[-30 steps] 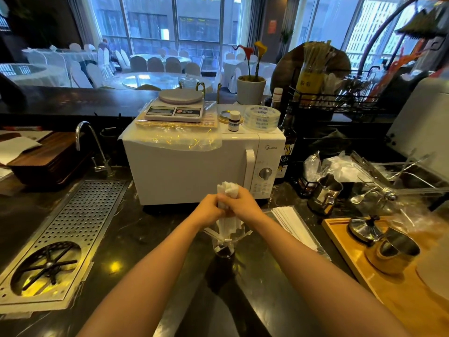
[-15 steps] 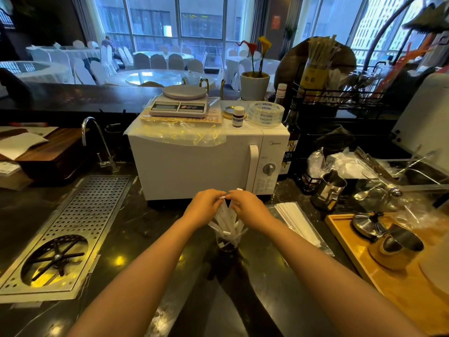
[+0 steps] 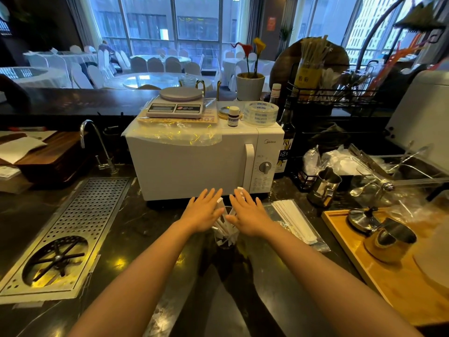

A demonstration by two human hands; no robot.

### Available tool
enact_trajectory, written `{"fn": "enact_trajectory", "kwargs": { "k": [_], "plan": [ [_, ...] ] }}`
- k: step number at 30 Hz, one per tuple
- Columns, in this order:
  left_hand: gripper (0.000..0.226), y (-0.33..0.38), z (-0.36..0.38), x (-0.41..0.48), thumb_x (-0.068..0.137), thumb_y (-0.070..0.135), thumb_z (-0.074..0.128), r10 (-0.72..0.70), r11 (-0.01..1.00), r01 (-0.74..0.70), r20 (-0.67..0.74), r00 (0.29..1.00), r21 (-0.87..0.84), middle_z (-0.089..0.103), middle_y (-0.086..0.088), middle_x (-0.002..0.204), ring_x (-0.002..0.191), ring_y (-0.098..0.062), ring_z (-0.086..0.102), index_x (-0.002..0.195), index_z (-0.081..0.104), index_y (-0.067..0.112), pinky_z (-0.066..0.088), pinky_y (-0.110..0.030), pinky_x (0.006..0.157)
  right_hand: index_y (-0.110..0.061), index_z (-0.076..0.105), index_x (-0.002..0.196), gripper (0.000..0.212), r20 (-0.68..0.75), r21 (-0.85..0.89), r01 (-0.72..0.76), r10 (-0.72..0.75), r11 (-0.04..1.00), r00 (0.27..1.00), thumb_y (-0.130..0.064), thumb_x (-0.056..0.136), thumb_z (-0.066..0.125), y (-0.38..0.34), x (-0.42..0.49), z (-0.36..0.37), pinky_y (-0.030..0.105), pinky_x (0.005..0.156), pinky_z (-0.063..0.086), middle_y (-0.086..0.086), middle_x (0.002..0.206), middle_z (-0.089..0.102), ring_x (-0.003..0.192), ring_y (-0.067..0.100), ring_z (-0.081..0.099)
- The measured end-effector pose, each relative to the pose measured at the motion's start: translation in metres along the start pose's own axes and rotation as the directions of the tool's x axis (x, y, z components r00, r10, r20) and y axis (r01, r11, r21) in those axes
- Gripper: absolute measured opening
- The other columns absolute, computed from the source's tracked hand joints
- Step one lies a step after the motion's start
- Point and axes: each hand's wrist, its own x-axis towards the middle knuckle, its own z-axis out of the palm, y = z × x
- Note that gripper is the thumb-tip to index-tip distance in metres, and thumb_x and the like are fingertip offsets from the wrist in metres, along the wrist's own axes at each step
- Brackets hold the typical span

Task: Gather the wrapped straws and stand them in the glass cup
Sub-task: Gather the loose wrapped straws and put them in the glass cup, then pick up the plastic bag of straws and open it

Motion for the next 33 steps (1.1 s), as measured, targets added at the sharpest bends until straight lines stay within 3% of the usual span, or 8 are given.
{"fn": "enact_trajectory", "kwargs": {
  "k": [15, 24, 33],
  "plan": [
    [0.064, 0.003, -0.025, -0.009, 0.094, 0.046, 0.025, -0.048, 0.998, 0.053, -0.180, 0.983, 0.025, -0.011, -0.005, 0.156, 0.143, -0.021, -0.012, 0.143, -0.010, 0.024, -0.002, -0.045, 0.116, -0.020, -0.012, 0.144, 0.072, -0.115, 0.073, -0.033, 0.041, 0.997, 0.992, -0.049, 0.093, 0.030, 0.000, -0.014, -0.018, 0.046, 0.115, -0.006, 0.005, 0.156, -0.015, 0.142, 0.023, -0.017],
    [0.064, 0.042, -0.038, -0.003, 0.094, 0.046, 0.026, 0.082, 0.996, -0.076, -0.197, 0.977, 0.040, -0.011, -0.006, 0.156, 0.143, -0.023, -0.011, 0.144, -0.008, 0.023, -0.002, -0.045, 0.116, -0.016, -0.013, 0.144, 0.074, -0.189, 0.125, -0.121, 0.143, 0.985, 0.971, -0.049, 0.093, 0.029, 0.021, -0.039, -0.032, 0.046, 0.116, -0.003, 0.008, 0.156, -0.015, 0.143, 0.025, -0.016],
    [0.064, 0.105, -0.018, 0.008, 0.094, 0.045, 0.026, 0.257, 0.966, -0.250, -0.131, 0.958, 0.064, -0.009, -0.007, 0.157, 0.143, -0.024, -0.011, 0.144, -0.006, 0.021, -0.003, -0.044, 0.116, -0.016, -0.011, 0.144, 0.074, -0.196, 0.210, -0.310, 0.351, 0.927, 0.916, -0.050, 0.093, 0.030, 0.072, -0.081, -0.035, 0.046, 0.116, 0.000, 0.007, 0.156, -0.014, 0.144, 0.024, -0.012]
  ]
}}
